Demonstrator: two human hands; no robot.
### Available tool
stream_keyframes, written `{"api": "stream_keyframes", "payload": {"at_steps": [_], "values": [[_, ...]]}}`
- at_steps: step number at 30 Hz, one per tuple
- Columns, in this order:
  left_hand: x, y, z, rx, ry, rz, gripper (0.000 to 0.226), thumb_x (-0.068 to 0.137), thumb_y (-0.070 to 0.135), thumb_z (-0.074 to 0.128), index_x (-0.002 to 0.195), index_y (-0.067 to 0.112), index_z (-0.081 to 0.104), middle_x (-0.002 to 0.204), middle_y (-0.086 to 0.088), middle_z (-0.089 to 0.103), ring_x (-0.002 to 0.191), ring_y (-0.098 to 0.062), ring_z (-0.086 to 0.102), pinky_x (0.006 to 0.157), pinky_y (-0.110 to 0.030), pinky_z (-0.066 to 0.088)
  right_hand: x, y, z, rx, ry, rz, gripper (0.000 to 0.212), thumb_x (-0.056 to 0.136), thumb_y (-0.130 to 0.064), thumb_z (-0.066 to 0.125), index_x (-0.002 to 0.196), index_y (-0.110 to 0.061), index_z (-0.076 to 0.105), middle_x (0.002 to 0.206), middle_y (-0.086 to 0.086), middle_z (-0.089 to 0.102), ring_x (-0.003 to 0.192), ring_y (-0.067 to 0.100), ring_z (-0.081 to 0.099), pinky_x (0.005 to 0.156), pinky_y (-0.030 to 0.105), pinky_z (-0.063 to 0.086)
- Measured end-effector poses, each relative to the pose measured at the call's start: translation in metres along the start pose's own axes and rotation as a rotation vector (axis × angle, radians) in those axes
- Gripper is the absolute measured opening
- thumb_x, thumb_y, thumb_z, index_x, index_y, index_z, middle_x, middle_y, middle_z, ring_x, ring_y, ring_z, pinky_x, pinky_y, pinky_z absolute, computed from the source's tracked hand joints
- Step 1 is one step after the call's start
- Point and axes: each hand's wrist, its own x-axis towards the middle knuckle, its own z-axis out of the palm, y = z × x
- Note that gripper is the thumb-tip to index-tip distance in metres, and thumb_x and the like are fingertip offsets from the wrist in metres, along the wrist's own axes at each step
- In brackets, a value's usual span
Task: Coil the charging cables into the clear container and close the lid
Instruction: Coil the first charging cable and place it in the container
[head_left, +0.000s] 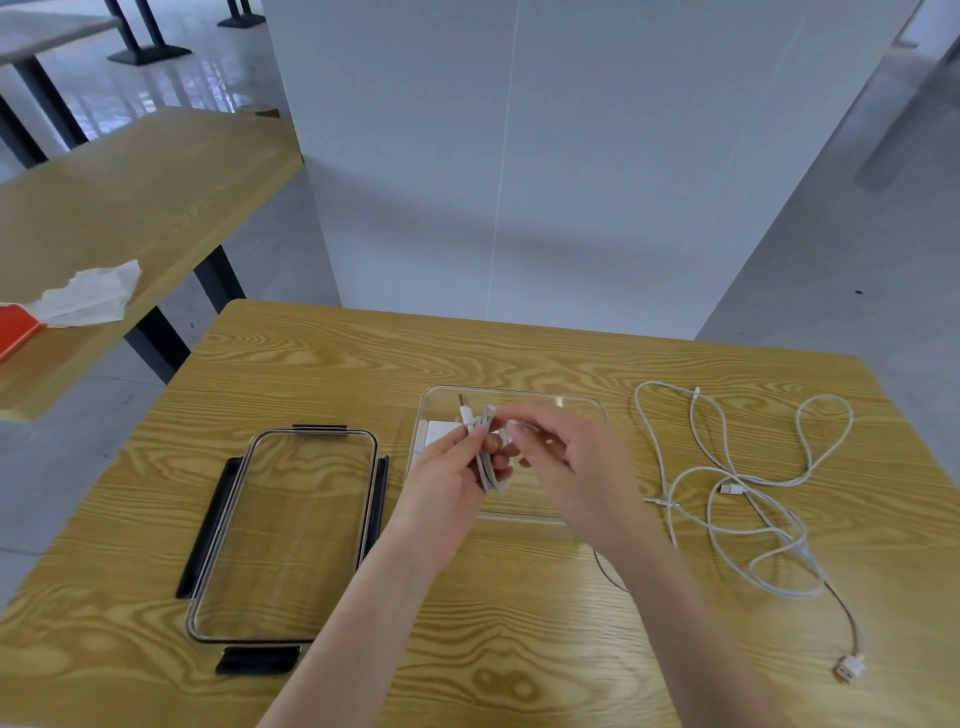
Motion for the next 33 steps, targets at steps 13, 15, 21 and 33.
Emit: {"api": "stream_keyframes", "payload": {"at_steps": [13,15,21,33], "values": [[0.001,0.001,-0.008,-0.184,-0.049,-0.118,0.028,0.098,0.016,0.034,0.091,0.002,0.057,0.054,0.005,0.037,0.044,-0.008,0.034,0.059,-0.025,0.031,0.015,0.023,-0.025,1.011,-0.151,0.526,0.046,0.065,0.001,0.065,0.111,-0.003,0.065,0.076,0.001,0.071,0.063,0.007,0.064,0.057,0.016,0.05],[0.003,0.002,-0.01,-0.236,-0.052,-0.113,0.029,0.098,0.017,0.033,0.088,0.004,0.057,0.053,0.006,0.036,0.043,-0.008,0.033,0.057,-0.023,0.034,0.014,0.026,-0.021,0.93,-0.057,0.444,0.052,0.066,0.005,0.069,0.115,-0.012,0.061,0.069,-0.003,0.069,0.064,0.007,0.063,0.06,0.017,0.05],[0.002,-0.005,-0.007,-0.208,-0.043,-0.123,0.03,0.099,0.018,0.032,0.086,0.006,0.055,0.05,0.006,0.034,0.041,-0.007,0.032,0.053,-0.022,0.035,0.01,0.023,-0.003,0.285,0.069,0.268,0.031,0.063,-0.011,0.084,0.086,-0.026,0.07,0.063,-0.008,0.065,0.059,0.002,0.055,0.06,0.01,0.043],[0.001,-0.004,-0.006,-0.106,-0.098,-0.113,0.029,0.098,0.018,0.032,0.083,0.007,0.055,0.049,0.007,0.031,0.041,-0.006,0.029,0.049,-0.019,0.031,0.013,0.026,0.01,-0.363,0.202,0.2,0.032,0.07,-0.049,0.074,0.082,-0.025,0.057,0.073,-0.016,0.044,0.084,0.01,0.044,0.066,0.024,0.032]]}}
